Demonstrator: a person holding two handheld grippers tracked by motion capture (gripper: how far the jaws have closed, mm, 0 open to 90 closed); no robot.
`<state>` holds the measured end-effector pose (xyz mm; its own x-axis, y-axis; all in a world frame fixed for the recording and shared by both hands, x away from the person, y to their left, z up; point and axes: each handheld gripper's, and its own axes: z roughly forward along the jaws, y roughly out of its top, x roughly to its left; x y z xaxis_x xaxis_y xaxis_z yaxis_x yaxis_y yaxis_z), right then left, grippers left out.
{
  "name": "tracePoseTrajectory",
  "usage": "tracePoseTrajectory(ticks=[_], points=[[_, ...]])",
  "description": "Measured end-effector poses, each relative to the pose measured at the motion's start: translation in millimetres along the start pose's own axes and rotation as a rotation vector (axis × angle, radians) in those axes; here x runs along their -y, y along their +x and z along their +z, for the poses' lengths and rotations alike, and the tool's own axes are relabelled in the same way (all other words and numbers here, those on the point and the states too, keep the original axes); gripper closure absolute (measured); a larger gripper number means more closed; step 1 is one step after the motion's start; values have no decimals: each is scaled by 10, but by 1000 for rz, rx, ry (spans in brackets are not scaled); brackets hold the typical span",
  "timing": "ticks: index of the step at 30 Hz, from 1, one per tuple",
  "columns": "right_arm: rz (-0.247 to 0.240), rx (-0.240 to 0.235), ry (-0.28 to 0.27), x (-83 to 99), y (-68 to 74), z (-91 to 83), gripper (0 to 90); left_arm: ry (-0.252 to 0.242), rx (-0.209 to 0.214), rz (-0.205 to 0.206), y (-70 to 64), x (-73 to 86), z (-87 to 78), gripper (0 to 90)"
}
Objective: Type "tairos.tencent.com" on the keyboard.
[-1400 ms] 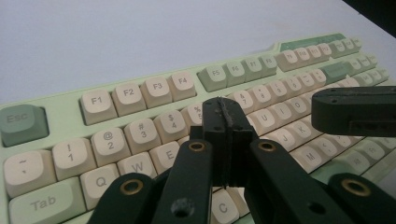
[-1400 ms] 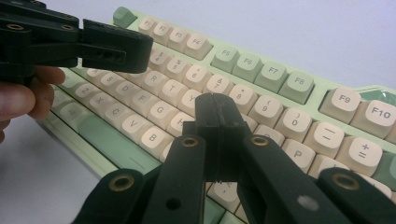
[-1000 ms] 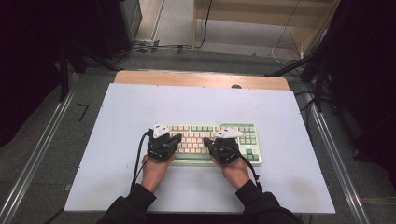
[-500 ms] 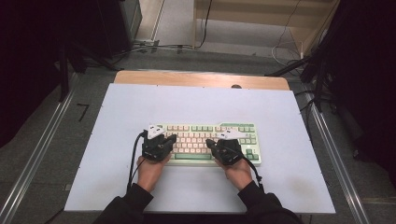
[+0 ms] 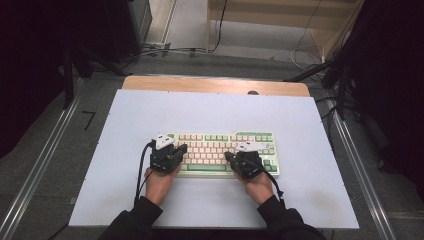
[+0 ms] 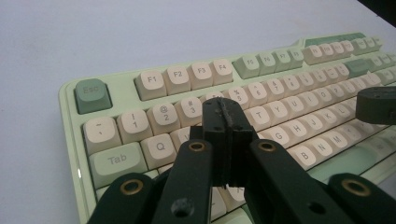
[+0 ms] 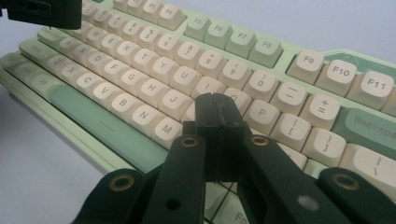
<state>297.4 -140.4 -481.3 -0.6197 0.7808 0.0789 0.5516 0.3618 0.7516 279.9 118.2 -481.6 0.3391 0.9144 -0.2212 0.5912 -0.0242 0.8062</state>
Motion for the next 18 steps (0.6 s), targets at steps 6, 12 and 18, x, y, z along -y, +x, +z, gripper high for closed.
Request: tracePoseTrajectory(ticks=[6,12,18], points=[[8,11,5,27,-43,-21,874,0,-1,0,15,2,-7,900],[2,13,21,71,-53,-17,874,0,-5,-6,24,4,-10,900],[-4,18,31,106,-38,1,875,4,4,-16,38,9,-13,900]])
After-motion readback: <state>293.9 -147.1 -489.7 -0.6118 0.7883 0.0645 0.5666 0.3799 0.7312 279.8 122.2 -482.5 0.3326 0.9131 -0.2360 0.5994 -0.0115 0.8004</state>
